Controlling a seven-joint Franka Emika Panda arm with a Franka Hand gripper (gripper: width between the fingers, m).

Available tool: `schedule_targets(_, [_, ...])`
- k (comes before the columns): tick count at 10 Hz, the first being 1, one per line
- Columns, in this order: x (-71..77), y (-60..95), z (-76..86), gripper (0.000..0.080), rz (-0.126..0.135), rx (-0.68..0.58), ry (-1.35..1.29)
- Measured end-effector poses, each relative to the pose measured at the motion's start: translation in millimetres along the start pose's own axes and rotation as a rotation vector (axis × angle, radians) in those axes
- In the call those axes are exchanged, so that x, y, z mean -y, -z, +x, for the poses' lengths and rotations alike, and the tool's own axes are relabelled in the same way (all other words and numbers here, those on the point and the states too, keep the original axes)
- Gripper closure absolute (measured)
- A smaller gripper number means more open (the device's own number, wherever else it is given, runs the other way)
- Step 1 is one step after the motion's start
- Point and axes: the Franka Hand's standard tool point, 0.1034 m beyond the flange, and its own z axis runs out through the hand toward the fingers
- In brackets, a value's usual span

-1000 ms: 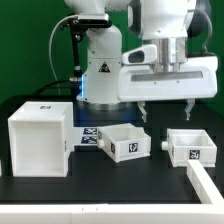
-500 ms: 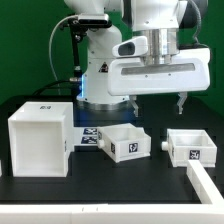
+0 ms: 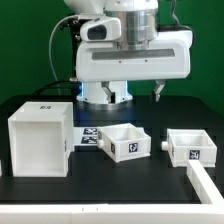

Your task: Assemble drawer

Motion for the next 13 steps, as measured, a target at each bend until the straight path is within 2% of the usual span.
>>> schedule_targets(3, [-0.9, -5.1, -4.1, 0.0151, -0.005, 0.196, -0.003])
schedule_targets(4, [-6.2, -5.6, -3.4, 0.0151, -0.005, 0.278, 0.0])
schedule_targets(6, [-40.2, -0.4, 34.3, 0.0151, 0.0, 0.439, -0.005])
schedule_targets(7, [-42.3, 1.6, 46.8, 0.0151, -0.001, 0.487, -0.007])
schedule_targets(9, [-42.5, -0.6, 43.4, 0.0151, -0.002, 0.632, -0.012])
schedule_targets(11, [-43.2, -3.2, 47.1, 0.0151, -0.004, 0.64, -0.012])
schedule_targets(12, [-49.5, -4.8, 47.6, 0.0151, -0.003, 0.646, -0.003])
schedule_targets(13, [-70.1, -5.7, 56.4, 0.0151, 0.002, 0.663, 0.009])
